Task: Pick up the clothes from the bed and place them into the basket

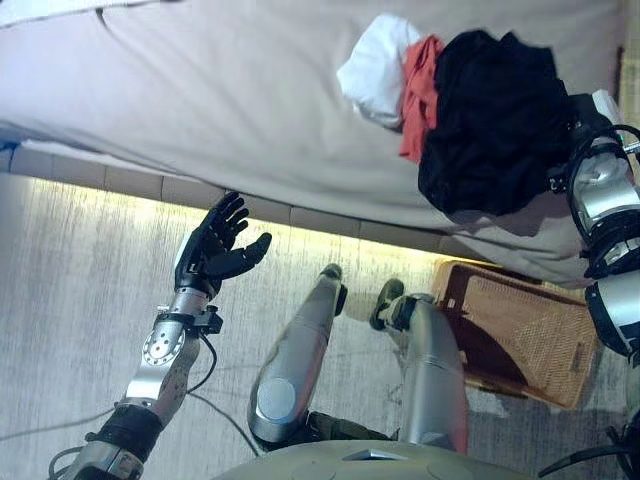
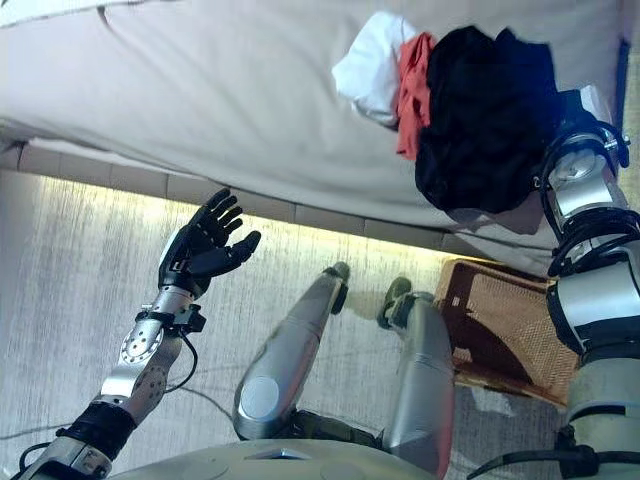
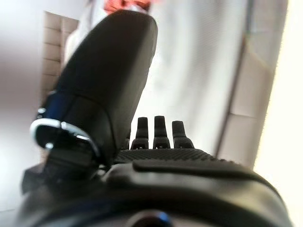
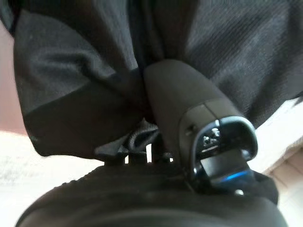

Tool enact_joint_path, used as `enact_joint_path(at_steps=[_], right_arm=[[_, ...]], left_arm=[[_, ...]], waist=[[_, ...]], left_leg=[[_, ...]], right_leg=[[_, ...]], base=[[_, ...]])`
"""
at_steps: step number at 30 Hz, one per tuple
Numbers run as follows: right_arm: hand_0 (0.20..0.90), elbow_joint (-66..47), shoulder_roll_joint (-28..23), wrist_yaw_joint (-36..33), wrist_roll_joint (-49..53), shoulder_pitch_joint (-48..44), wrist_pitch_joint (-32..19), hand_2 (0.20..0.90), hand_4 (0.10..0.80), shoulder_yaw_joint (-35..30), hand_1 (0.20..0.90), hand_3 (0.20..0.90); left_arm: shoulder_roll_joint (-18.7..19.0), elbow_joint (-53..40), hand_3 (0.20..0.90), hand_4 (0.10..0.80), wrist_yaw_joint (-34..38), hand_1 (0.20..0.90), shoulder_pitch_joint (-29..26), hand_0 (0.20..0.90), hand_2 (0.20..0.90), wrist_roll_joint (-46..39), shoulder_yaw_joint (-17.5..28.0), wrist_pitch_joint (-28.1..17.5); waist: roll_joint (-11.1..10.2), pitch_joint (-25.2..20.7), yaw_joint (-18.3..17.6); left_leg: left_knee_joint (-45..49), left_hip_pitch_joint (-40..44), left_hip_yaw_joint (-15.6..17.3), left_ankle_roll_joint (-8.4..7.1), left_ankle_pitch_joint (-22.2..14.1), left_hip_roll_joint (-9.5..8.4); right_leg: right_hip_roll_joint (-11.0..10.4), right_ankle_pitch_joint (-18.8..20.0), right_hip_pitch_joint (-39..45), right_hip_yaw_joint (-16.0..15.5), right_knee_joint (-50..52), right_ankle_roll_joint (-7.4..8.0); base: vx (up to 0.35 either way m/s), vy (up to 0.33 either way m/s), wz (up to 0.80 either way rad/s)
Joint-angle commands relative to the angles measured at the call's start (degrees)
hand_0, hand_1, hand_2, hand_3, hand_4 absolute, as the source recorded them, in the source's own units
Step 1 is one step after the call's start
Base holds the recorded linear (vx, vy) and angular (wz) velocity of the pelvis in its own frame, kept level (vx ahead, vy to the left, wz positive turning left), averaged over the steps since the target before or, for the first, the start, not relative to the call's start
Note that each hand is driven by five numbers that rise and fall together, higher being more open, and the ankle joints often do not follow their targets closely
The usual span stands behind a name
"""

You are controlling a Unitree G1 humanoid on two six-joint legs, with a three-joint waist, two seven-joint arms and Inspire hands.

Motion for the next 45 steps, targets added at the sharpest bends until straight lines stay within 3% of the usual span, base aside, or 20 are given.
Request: enact_joint_path(at_steps=[1,5,11,19,25,29,35,45], right_arm=[[0.300,-4.81,-6.34,-2.04,1.49,-1.74,-5.40,0.300,0.100,-2.85,0.300,0.200],[0.300,-6.70,-8.19,-0.83,3.14,-0.44,-5.44,0.300,0.100,-4.17,0.300,0.200],[0.300,-9.17,-11.53,2.53,5.04,1.15,-6.15,0.300,0.100,-6.15,0.300,0.200],[0.300,-11.71,-15.47,3.70,7.81,4.25,-10.32,0.300,0.100,-8.94,0.300,0.200],[0.300,-15.08,-16.88,5.01,8.51,9.25,-11.36,0.300,0.100,-12.13,0.300,0.200],[0.300,-21.24,-15.77,5.21,9.90,16.43,-8.45,0.300,0.100,-16.05,0.300,0.200],[0.300,-32.07,-8.95,4.72,6.48,30.49,-5.48,0.300,0.100,-21.79,0.300,0.200],[0.300,-36.91,0.31,6.76,1.05,46.87,-4.21,0.300,0.100,-25.97,0.300,0.200]], left_arm=[[1.46,-3.10,0.900,0.800,-0.38,0.900,1.30,0.900,0.900,2.84,2.91,-3.35],[0.91,-2.71,0.900,0.800,1.00,0.900,0.29,0.900,0.900,4.09,2.42,-2.07],[-0.75,-0.17,0.900,0.800,3.06,0.900,-0.84,0.900,0.900,6.07,0.81,-0.96],[-2.22,4.63,0.900,0.800,1.86,0.900,-2.31,0.900,0.900,6.65,-1.77,-2.38],[-4.05,10.19,0.900,0.800,-0.06,0.900,-4.85,0.900,0.900,4.14,-2.00,-1.93],[-6.24,13.94,0.900,0.800,-0.63,0.900,-6.18,0.900,0.900,3.54,-0.01,0.01],[-8.21,17.76,0.900,0.800,-0.36,0.900,-9.10,0.900,0.900,5.51,1.58,2.27],[-9.62,18.80,0.900,0.800,-1.42,0.900,-9.19,0.900,0.900,8.48,1.97,3.26]], waist=[[-3.98,-10.13,-0.19],[-5.65,-13.55,-1.24],[-8.35,-21.23,-4.32],[-9.13,-26.03,-8.42],[-9.35,-27.12,-11.38],[-9.49,-27.46,-14.18],[-9.08,-26.98,-18.57],[-8.36,-26.38,-22.26]], left_leg=[[-7.23,3.46,1.66,1.33,2.81,0.12],[-13.97,10.43,2.10,1.28,3.36,1.31],[-27.87,23.24,4.28,0.52,5.46,3.30],[-39.66,30.91,6.02,-0.07,8.64,5.30],[-43.72,33.22,7.96,-0.24,9.41,6.00],[-45.42,34.37,9.95,-0.19,9.22,6.33],[-45.53,35.29,12.82,0.11,8.39,6.68],[-46.08,36.61,15.58,0.57,7.94,6.77]], right_leg=[[0.35,0.17,11.61,-3.77,-9.57,-0.03],[0.67,1.91,18.66,-3.20,-17.32,0.61],[1.95,5.97,29.36,-0.36,-30.73,2.83],[2.78,11.02,33.47,4.64,-39.46,5.36],[2.95,13.58,34.01,7.54,-43.21,6.63],[3.33,15.25,33.87,10.09,-45.51,7.32],[4.37,15.95,33.15,13.72,-45.84,7.56],[5.52,17.00,32.75,17.59,-46.60,8.07]], base=[[0.141,0.013,-0.12],[0.129,0.012,-0.16],[0.158,0.020,-0.20],[0.018,0.017,-0.21],[-0.072,0.013,-0.22],[-0.075,0.002,-0.32],[-0.065,0.003,-0.29],[-0.005,-0.011,-0.23]])
